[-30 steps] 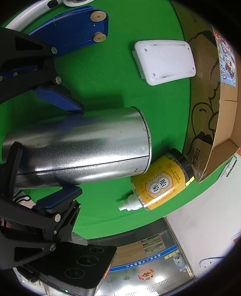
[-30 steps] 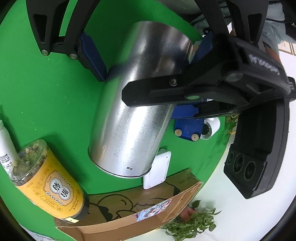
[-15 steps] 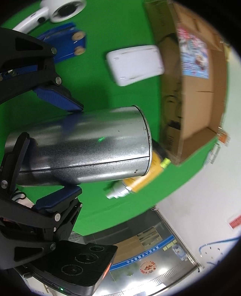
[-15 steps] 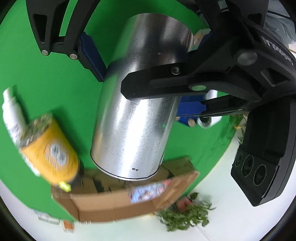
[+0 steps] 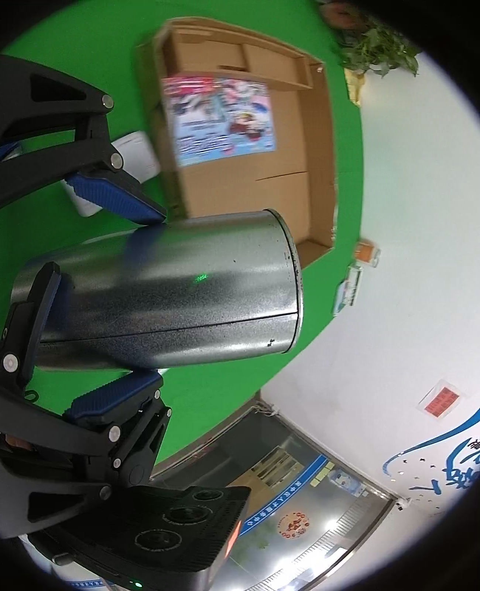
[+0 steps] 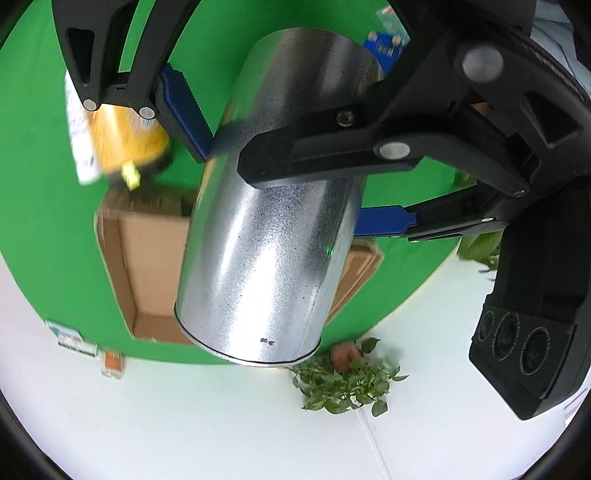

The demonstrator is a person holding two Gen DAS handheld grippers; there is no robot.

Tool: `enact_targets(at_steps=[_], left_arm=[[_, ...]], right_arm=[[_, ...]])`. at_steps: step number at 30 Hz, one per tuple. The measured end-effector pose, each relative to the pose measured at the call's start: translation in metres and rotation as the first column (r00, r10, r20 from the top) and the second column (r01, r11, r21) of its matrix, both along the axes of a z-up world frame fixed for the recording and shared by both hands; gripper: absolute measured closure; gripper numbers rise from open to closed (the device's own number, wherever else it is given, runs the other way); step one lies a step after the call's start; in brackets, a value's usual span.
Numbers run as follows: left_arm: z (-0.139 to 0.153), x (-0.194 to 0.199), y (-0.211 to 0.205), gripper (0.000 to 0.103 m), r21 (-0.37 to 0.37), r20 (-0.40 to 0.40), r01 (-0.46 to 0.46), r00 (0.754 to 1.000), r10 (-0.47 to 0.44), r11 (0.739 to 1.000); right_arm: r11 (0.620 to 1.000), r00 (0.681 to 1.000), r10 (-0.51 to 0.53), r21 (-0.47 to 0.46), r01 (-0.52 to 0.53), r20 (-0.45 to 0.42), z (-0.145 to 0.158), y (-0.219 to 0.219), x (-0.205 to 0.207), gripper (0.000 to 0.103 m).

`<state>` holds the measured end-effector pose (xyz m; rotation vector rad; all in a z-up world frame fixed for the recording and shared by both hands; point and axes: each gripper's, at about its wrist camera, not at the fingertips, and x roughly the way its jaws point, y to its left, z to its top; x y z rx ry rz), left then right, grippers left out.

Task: Organize rigid objects
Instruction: 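Lift the silver cylinder and carry it over the cardboard box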

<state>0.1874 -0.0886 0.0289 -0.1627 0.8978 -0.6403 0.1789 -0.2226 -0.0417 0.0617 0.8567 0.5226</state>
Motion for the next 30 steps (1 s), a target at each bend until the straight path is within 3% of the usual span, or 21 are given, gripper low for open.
enact_targets(at_steps=[7,12,30], left_arm=[[0.015,0.050,0.004,0.022,-0.025,0.021,-0.017,1.000,0.018,1.000],[0.017,0.085,0.009,0.022,-0.039,0.021,-0.041,0.999,0.042,0.998],[-0.015,0.135,0.023,0.022,-0.025,-0.046,-0.067,0.997,0.066,0.997]], right_arm=[[1.000,1.000,0.018,-0.022,-0.018,-0.018,0.027,0.006,0.074,0.015],[1.000,0.999,0.016,0.013,-0.016,-0.040,0.032,0.007,0.118,0.015],[0.998,0.992,0.055,0.017,-0.054,-0.114,-0.004,0.024,0.185,0.015]])
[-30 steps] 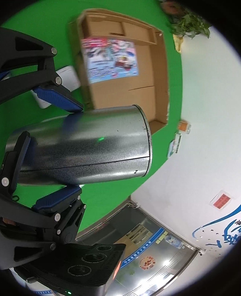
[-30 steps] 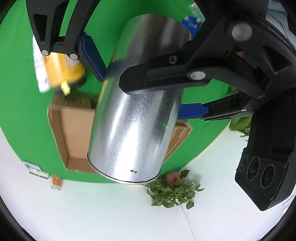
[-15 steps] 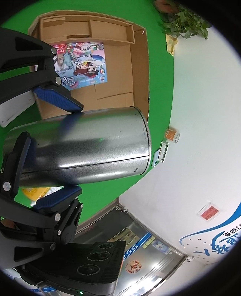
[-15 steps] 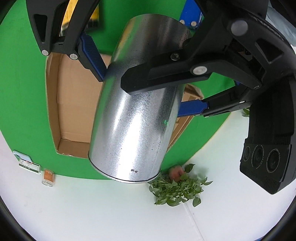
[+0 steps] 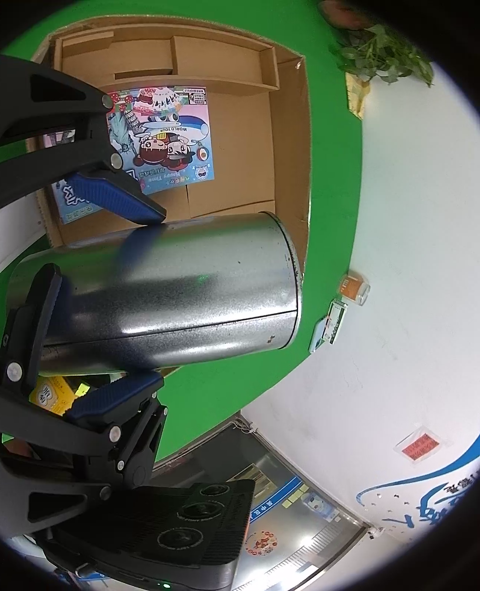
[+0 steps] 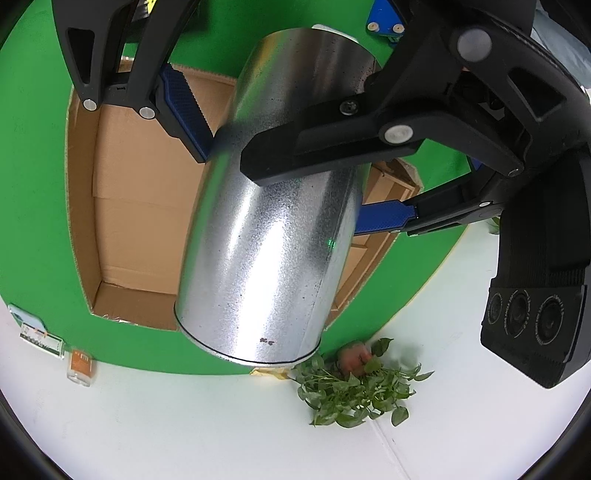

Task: Organize rigid objects
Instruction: 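Lift the silver cylinder and carry it over the cardboard box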

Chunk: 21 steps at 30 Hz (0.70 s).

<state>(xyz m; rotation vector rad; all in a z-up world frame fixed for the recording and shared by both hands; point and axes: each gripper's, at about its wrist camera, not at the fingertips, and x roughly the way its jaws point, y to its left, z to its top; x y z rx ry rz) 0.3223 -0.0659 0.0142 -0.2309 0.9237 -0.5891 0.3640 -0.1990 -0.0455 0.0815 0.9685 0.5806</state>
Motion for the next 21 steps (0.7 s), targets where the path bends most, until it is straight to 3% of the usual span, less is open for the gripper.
enact_targets(at_steps=[11,21], left_arm=[[-0.024,0.026,0.011,0.022,0.003,-0.087,-0.045,0.995,0.045,0.999],[-0.030,0.042,0.011,0.022,-0.022,-0.141,-0.064,0.988,0.060,0.998]], right_arm=[[0.998,0.996,0.058,-0.023,-0.059,-0.068,-0.030,0.017,0.034,0.015],[0.997,0.993,0.065,-0.027,-0.068,-0.102,-0.032,0.017,0.052,0.015]])
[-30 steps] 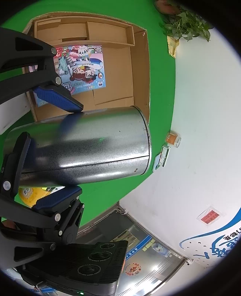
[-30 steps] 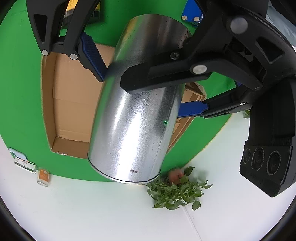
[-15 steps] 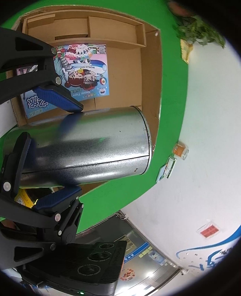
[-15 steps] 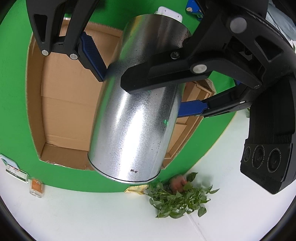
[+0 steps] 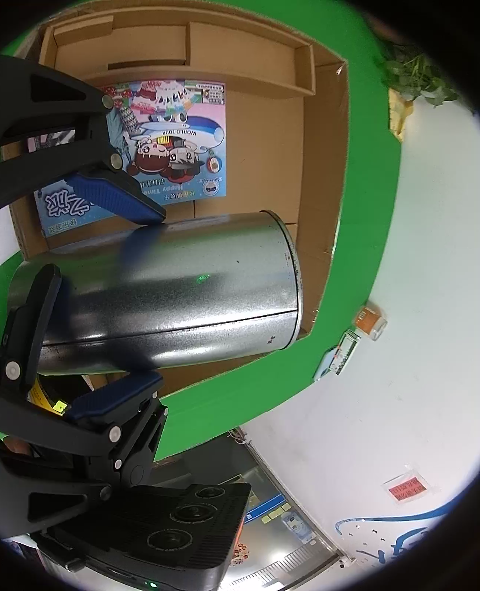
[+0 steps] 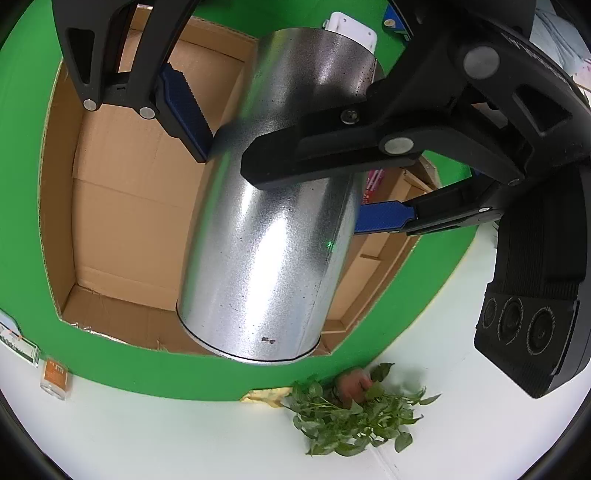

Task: Organize rigid objects
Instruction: 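Lift the silver cylinder and carry it over the cardboard box, then lower the silver cylinder into the box beside the game box, open both grippers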

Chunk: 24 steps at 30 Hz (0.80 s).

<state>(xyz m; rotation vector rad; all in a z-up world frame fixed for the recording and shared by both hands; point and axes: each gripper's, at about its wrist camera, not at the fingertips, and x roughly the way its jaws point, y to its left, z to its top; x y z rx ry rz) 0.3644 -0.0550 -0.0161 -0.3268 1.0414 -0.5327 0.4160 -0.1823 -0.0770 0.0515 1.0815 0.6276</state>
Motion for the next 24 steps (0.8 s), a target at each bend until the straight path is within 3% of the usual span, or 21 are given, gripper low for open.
enact_targets(at_steps=[4,14,18,24], left_arm=[[-0.016,0.009,-0.003,0.022,-0.020,-0.058,0.013,0.998,-0.014,1.000],[-0.064,0.015,-0.013,0.023,0.016,-0.184,0.037,0.982,-0.033,0.999],[-0.070,0.016,-0.013,0.027,0.056,-0.201,0.038,0.979,-0.026,0.998],[-0.055,0.011,0.007,0.027,0.050,-0.154,-0.004,0.988,0.012,0.999]], right_arm=[[1.000,0.999,-0.009,-0.020,0.008,-0.036,-0.013,-0.005,0.004,0.015],[0.999,0.982,-0.047,-0.024,0.043,-0.182,-0.068,-0.015,0.011,0.016],[0.997,0.977,-0.070,-0.055,0.060,-0.199,-0.080,-0.008,0.011,0.016],[0.996,0.976,-0.087,-0.040,0.081,-0.200,-0.080,-0.003,0.013,0.015]])
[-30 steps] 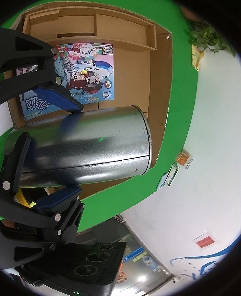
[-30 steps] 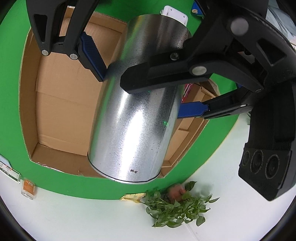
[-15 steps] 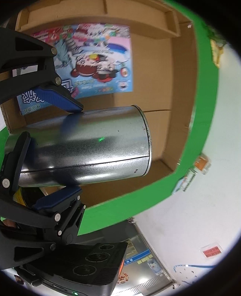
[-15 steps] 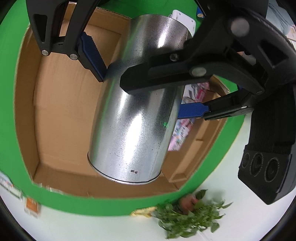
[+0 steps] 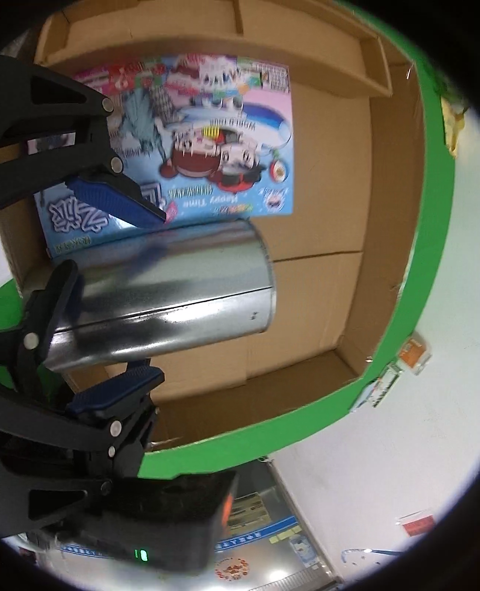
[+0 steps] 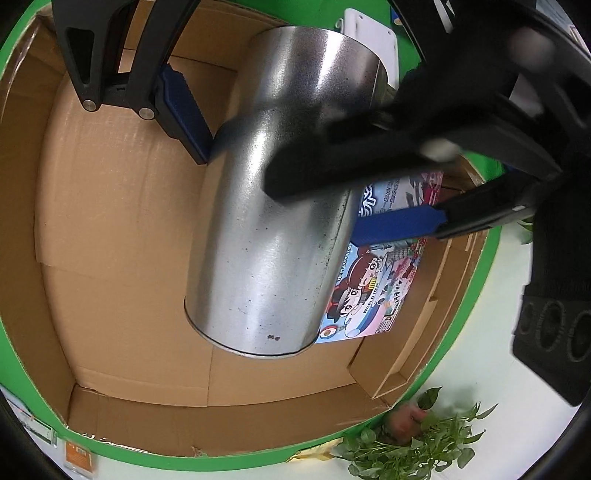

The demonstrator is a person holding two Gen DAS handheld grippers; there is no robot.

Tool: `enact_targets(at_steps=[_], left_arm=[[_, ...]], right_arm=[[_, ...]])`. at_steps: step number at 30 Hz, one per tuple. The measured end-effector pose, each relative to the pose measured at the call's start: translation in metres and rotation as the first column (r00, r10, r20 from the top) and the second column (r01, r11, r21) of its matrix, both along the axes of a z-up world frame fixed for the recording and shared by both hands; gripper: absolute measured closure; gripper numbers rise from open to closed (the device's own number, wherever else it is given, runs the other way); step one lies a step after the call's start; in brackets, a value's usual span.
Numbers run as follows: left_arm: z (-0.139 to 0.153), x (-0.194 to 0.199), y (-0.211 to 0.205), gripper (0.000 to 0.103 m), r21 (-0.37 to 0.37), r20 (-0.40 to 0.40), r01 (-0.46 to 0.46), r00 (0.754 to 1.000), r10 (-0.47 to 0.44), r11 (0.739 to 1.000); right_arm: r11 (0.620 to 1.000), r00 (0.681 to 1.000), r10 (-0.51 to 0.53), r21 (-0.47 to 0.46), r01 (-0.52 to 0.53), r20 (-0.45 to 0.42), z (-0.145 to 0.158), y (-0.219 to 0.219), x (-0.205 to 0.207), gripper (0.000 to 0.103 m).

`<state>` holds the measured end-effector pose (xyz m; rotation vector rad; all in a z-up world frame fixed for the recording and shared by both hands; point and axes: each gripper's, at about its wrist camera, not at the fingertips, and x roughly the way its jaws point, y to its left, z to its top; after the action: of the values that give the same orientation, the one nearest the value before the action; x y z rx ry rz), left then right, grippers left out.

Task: Organize rigid objects
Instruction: 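Lower the silver cylinder into the box beside the game box, open both grippers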

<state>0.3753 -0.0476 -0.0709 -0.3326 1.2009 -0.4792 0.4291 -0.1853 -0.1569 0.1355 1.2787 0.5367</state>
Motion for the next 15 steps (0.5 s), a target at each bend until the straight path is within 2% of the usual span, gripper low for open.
enact_targets(at_steps=[4,7,8,11,13,15], left_arm=[[0.017,-0.018,0.012,0.027,0.014,0.066,-0.010,0.998,0.009,1.000],[0.037,-0.043,0.019,0.027,0.031,0.175,-0.027,0.984,0.021,0.999],[0.046,-0.056,0.022,0.026,0.030,0.228,-0.036,0.973,0.028,0.999],[0.071,-0.096,0.028,0.024,0.051,0.383,-0.092,0.921,0.065,0.994],[0.087,-0.128,0.028,0.021,0.081,0.493,-0.117,0.868,0.062,0.990],[0.099,-0.153,0.027,0.018,0.108,0.573,-0.149,0.817,0.061,0.983]], right_arm=[[1.000,1.000,-0.016,0.007,0.016,-0.004,0.000,-0.006,-0.004,0.013],[0.999,0.999,-0.035,0.034,0.034,0.033,0.012,-0.012,-0.015,0.010],[0.998,0.995,-0.053,0.030,0.051,0.084,0.025,-0.017,-0.026,0.005],[0.994,0.963,-0.091,-0.033,0.102,0.255,0.060,-0.030,-0.064,0.001],[0.990,0.930,-0.111,-0.048,0.136,0.349,0.081,-0.043,-0.097,0.001],[0.978,0.882,-0.154,-0.058,0.200,0.446,0.097,-0.059,-0.137,0.001]])
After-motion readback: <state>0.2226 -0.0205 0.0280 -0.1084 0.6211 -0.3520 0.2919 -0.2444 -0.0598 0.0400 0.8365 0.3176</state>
